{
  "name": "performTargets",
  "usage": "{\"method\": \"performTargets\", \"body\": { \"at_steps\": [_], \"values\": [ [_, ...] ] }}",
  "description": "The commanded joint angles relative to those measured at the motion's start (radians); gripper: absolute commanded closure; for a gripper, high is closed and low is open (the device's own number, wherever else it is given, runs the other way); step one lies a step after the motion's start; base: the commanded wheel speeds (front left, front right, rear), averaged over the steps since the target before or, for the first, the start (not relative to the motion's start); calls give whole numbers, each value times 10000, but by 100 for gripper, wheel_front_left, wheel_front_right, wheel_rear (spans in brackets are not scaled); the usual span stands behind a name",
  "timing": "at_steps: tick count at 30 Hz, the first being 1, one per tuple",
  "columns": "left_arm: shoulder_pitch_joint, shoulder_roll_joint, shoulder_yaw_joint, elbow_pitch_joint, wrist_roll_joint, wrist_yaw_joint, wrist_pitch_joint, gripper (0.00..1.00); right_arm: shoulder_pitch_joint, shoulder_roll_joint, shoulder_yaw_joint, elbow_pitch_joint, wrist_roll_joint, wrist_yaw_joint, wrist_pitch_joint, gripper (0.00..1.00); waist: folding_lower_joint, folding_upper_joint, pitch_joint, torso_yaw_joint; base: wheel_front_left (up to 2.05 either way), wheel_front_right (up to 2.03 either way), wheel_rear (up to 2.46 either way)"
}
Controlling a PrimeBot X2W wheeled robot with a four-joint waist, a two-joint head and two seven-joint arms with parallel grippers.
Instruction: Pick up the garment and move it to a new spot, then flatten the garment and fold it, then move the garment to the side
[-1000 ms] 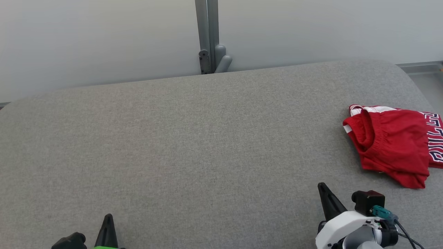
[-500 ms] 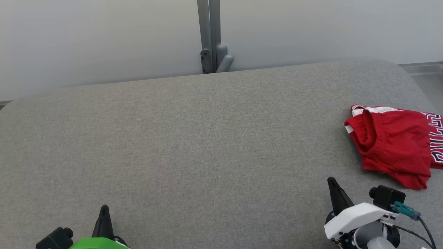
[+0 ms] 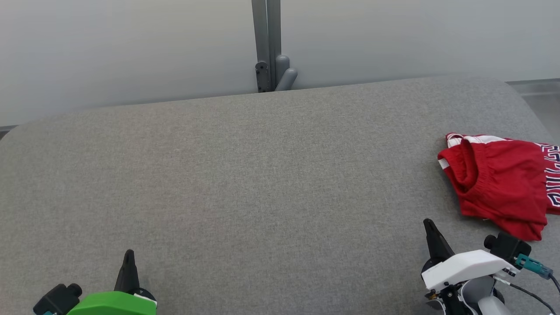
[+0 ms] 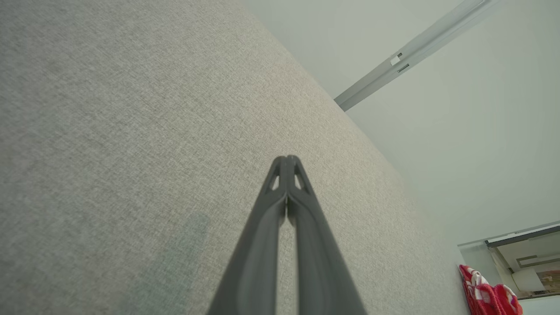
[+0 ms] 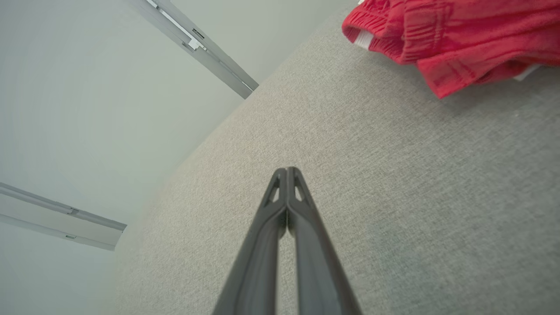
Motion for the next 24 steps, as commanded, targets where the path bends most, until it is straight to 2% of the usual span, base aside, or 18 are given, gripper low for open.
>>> {"method": "performTargets", "body": {
  "at_steps": [1, 24],
  "values": [
    [-299, 56, 72, -163, -307, -66, 72, 100, -259, -33, -82, -201, 340, 1, 82, 100, 0, 0, 2, 6, 0, 0, 0],
    [-562, 76, 267, -545, -2730, -242, 726, 100, -265, -45, -574, -640, 3038, 2, 767, 100, 0, 0, 29, 100, 0, 0, 0]
  ]
}}
